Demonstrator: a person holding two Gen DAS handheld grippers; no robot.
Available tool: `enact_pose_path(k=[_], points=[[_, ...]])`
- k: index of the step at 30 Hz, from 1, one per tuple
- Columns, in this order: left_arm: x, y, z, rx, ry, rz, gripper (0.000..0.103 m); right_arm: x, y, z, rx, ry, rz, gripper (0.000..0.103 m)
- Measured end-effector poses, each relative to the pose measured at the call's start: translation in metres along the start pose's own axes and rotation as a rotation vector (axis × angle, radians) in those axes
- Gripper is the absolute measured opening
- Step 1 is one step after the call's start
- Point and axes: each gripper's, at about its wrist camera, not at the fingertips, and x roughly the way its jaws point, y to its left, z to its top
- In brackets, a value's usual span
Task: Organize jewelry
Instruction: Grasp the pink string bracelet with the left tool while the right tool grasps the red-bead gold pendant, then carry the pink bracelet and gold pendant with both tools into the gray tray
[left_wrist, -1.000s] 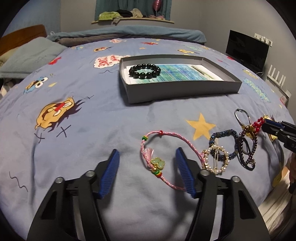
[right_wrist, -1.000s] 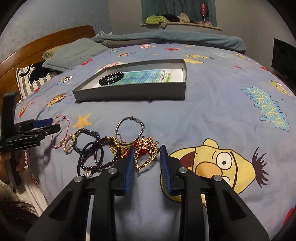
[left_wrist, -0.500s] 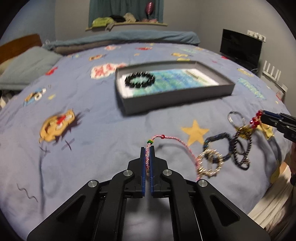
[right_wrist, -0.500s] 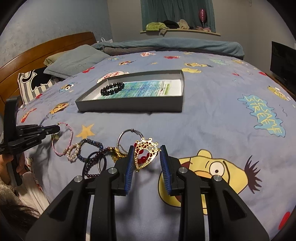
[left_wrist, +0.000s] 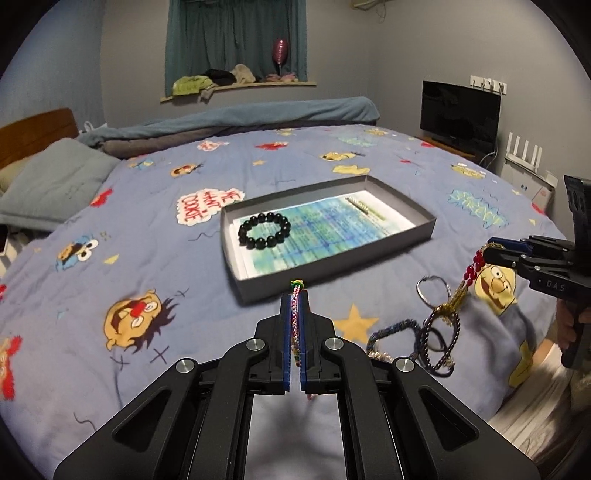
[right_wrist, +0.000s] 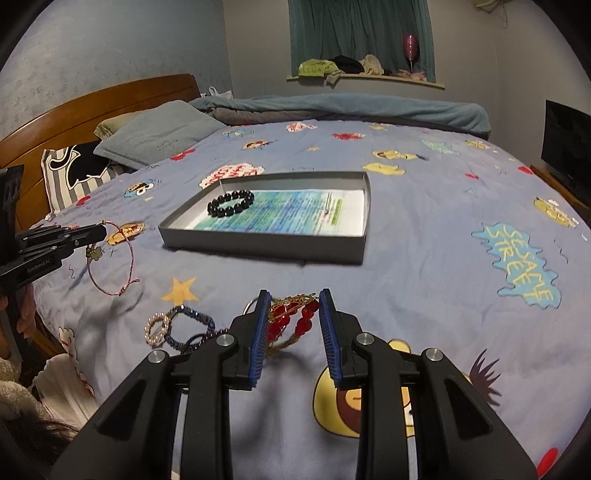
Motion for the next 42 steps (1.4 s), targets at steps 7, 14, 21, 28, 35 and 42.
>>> enact_pose_path(k=[7,14,21,28,35,42], points=[[-0.004,-0.001,0.011,0.005,-0.015,-0.004,0.004,-0.008,0.000,0.017,-0.019,-0.034,-0.005,0.027],[-0.001,0.003,0.028,0.033,-0.017,0.022,0.004,-0.011,-0.002,0.041,-0.037,-0.063,-0.007,0.027],[0.010,0.013,0.053,0.041,-0.023,0.038,0.004,-0.008,-0.005,0.077,-0.060,-0.115,-0.026,0.027],[0.025,0.018,0.078,0.050,-0.023,0.034,0.004,-0.005,-0.011,0.114,-0.065,-0.171,-0.046,0.027],[0.056,0.013,0.105,0.067,-0.011,-0.017,0.004,0.015,-0.020,0.140,-0.046,-0.181,-0.043,0.027],[0.100,-0.006,0.119,0.099,0.009,-0.064,0.004,0.063,-0.027,0.144,-0.043,-0.121,-0.054,0.027]])
